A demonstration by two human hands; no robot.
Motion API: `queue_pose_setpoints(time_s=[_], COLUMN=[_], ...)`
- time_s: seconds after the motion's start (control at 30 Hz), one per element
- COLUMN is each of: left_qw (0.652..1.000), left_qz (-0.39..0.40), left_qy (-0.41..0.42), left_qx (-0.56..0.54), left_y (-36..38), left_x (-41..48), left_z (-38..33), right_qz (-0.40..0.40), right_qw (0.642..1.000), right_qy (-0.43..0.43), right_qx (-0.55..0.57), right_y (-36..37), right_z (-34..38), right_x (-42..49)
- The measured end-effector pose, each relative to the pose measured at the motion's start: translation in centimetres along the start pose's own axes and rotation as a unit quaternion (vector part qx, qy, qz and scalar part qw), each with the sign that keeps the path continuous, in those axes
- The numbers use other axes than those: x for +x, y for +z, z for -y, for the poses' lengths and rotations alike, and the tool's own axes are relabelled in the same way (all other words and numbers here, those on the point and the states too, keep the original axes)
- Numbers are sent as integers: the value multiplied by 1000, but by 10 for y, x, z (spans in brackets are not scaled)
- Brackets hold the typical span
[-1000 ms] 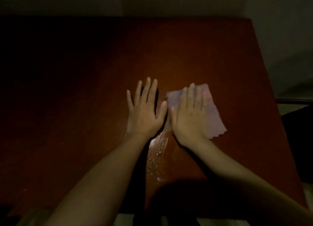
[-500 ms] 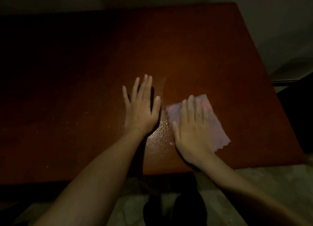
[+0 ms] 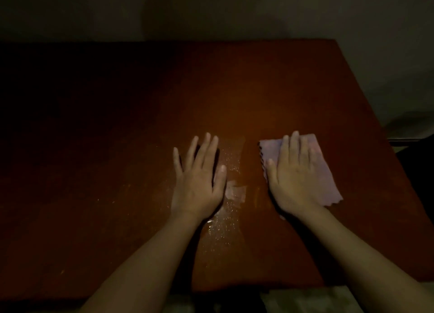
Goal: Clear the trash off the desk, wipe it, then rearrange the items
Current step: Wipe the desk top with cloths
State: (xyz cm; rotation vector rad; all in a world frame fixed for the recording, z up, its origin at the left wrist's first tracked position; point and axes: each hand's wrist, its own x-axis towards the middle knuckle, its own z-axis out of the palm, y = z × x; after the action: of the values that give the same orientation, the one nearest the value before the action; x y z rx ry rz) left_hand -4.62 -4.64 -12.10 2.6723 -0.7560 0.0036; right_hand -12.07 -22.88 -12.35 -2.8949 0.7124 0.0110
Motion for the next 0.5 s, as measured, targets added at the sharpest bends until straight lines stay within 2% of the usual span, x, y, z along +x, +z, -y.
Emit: queue_pose_setpoints(time_s=[0.17, 0.27, 0.37, 0.43, 0.5], left_qw=[999, 997, 993, 991, 991], left_qz=[-2, -3, -16, -21, -21], left_qy=[-45, -69, -114, -128, -131], left_qx=[17, 19, 22, 17, 12], left_y=[-1, -3, -3, -3, -3], left_x=[43, 54, 71, 81, 86], left_z=[7, 10, 12, 14, 15], right_qz=[2, -4, -12, 7, 11], right_qw=[994, 998, 999, 999, 996], right_qy=[-107, -60, -29, -37, -84], right_qx=[-13, -7, 9, 20, 22], right_y=[-1, -6, -6, -1, 3], right_z=[-13, -12, 18, 46, 69], right_x=[13, 64, 128, 156, 159])
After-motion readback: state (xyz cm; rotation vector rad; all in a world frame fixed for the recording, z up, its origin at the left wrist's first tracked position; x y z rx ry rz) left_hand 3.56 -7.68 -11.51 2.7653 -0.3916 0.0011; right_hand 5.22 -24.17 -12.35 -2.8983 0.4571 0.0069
